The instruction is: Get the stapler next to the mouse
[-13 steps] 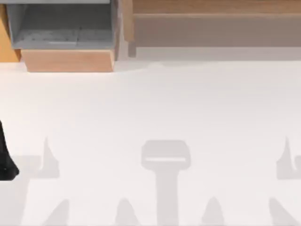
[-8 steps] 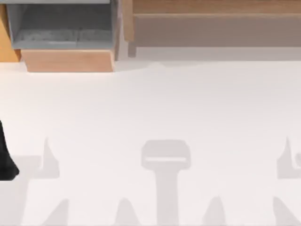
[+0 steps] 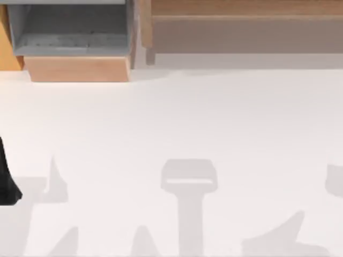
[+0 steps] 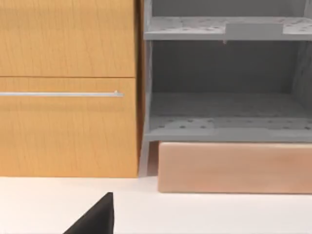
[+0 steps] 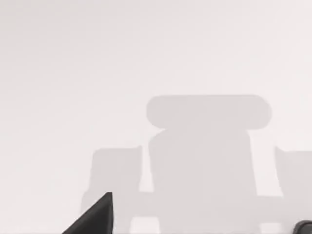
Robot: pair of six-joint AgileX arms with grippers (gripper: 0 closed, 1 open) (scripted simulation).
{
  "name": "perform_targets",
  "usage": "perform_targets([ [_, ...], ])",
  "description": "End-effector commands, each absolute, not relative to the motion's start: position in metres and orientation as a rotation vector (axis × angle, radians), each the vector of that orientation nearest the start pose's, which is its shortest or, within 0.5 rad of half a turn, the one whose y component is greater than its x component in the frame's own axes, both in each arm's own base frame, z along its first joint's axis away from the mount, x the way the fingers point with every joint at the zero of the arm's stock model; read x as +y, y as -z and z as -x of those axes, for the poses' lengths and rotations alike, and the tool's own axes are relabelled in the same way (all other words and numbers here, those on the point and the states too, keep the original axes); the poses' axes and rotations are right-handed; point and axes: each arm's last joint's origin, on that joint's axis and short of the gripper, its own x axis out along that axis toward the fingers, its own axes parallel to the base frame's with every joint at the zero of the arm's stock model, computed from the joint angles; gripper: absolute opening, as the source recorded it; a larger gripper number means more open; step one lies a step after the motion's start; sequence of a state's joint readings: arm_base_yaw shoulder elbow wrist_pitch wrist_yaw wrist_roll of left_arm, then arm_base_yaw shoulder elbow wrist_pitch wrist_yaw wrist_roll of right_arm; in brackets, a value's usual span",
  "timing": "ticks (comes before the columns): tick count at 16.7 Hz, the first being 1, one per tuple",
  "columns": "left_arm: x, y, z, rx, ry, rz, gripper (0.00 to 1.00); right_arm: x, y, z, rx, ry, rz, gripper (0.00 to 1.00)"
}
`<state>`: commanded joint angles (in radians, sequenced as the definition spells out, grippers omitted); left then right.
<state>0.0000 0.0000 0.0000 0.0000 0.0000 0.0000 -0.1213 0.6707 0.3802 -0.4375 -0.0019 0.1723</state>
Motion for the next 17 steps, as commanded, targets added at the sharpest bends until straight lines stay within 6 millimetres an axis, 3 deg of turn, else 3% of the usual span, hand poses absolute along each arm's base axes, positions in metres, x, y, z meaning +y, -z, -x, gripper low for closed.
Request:
perform_targets([
  [5, -0.001, -0.16, -0.106, 0.0, 0.0, 0.0, 1.0, -0.035, -0.181, -0.18, 1.161, 0.329, -0.352, 1.0],
  [9, -0.001, -0.16, -0.106, 0.0, 0.0, 0.0, 1.0, -0.049, -0.172, -0.206, 1.411, 0.432, -0.441, 1.0],
  [12, -0.001, -0.16, -0.106, 0.0, 0.0, 0.0, 1.0, -0.055, -0.168, -0.217, 1.5, 0.475, -0.479, 1.0],
  [17, -0.001, -0.16, -0.106, 0.0, 0.0, 0.0, 1.0, -0.057, -0.167, -0.219, 1.515, 0.483, -0.486, 1.0],
])
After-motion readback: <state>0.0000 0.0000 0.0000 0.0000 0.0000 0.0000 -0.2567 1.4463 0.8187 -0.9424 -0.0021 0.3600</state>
